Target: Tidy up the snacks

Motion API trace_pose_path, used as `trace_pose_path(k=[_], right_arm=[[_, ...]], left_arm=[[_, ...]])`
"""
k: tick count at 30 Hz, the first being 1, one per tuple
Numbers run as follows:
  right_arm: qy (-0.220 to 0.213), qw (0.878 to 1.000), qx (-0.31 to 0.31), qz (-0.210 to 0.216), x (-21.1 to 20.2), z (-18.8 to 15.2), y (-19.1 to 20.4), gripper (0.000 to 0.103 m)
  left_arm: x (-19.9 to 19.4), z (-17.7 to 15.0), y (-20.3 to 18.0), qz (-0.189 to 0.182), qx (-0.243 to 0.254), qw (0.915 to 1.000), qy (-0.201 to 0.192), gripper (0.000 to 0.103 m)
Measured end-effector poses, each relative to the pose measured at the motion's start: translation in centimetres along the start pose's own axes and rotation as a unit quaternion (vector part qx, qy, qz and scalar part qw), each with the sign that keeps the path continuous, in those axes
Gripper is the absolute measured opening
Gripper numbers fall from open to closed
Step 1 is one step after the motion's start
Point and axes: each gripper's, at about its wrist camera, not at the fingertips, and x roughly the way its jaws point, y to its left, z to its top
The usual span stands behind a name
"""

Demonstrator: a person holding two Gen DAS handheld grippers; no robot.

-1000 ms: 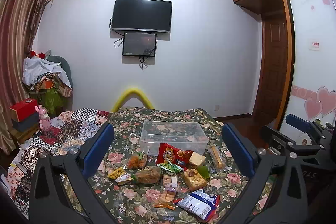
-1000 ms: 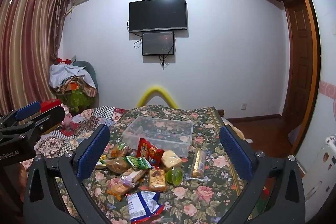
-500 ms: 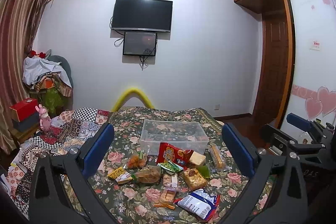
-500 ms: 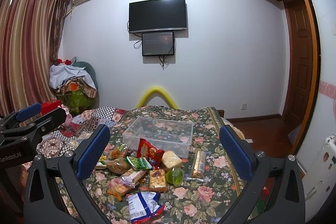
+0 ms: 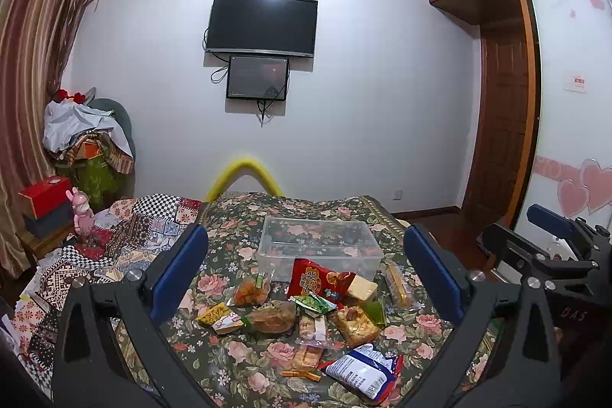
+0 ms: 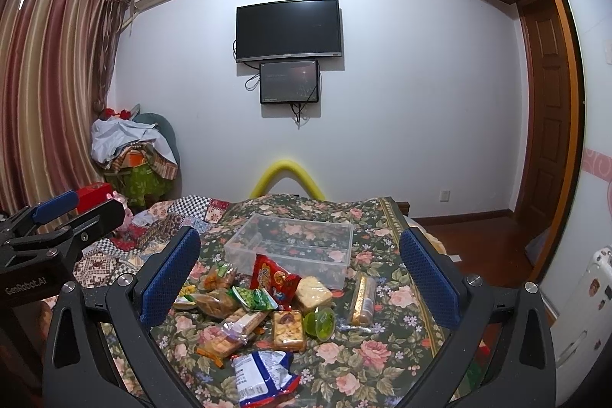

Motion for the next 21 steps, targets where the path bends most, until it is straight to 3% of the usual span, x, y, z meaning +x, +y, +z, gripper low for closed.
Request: trace_pose_path(k=[21], right_arm=[[0.000,1.000,0.008,0.005,0.03,-0.16,0.06,0.103]], left_arm=[[0.13,-0.13,0.07,0.000,-0.001,1.0000,0.000,0.103]])
